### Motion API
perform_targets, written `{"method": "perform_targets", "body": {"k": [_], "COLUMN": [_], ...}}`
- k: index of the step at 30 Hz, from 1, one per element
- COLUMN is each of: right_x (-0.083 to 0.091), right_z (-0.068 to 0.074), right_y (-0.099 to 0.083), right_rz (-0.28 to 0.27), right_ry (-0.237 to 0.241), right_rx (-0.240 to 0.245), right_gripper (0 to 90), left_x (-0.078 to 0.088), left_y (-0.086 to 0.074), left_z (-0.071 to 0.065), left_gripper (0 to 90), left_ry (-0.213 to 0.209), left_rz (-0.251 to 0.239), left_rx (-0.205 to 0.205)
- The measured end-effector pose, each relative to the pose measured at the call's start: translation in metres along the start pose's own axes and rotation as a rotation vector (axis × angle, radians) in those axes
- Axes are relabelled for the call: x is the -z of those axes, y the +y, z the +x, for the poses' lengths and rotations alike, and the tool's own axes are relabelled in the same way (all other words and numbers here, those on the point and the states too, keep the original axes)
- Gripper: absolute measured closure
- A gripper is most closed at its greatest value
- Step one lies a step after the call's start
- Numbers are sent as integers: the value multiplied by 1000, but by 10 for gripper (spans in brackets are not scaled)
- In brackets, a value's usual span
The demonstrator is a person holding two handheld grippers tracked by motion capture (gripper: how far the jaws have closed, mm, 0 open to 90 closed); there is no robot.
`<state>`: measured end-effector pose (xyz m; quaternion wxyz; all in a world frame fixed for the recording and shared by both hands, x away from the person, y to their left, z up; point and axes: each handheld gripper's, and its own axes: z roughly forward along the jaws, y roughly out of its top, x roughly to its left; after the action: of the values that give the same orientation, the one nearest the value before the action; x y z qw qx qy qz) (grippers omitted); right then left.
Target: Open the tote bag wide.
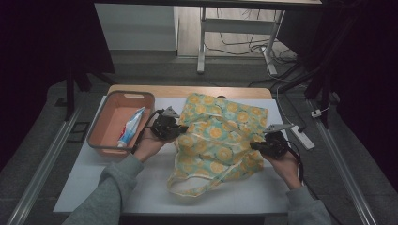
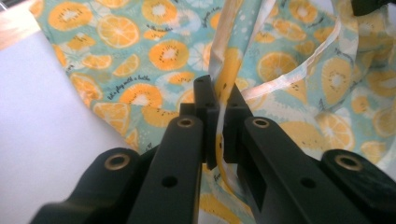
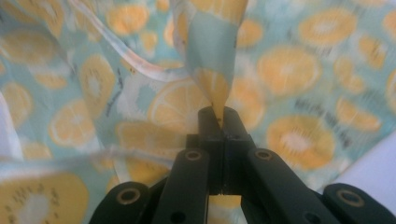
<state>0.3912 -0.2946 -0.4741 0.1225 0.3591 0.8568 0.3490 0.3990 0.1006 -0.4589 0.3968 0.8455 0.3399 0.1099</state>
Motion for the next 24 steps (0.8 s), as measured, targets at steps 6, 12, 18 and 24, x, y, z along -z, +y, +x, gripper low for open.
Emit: {"method": "perform_targets", "body": {"k": [6, 12, 18, 24], "right_x": [1, 24, 50, 25], "right_z": [-3, 16, 75, 104], "right_y": [-8, 4, 28, 37], "right_rz": [3, -132, -218, -158], "right_ry": [23, 16, 97, 171], "right_rx": [-33, 1, 191, 287], "right_gripper": [894, 591, 519, 477], "left_x": [-11, -10, -14, -14], "left_y": [-1, -1, -1, -1], "left_z": [2, 2, 1, 0], "left_gripper": [880, 880, 880, 880], "left_ry": [-5, -8, -16, -24], "left_rz": [21, 20, 29, 29], "left_rx": [10, 13, 10, 9]}}
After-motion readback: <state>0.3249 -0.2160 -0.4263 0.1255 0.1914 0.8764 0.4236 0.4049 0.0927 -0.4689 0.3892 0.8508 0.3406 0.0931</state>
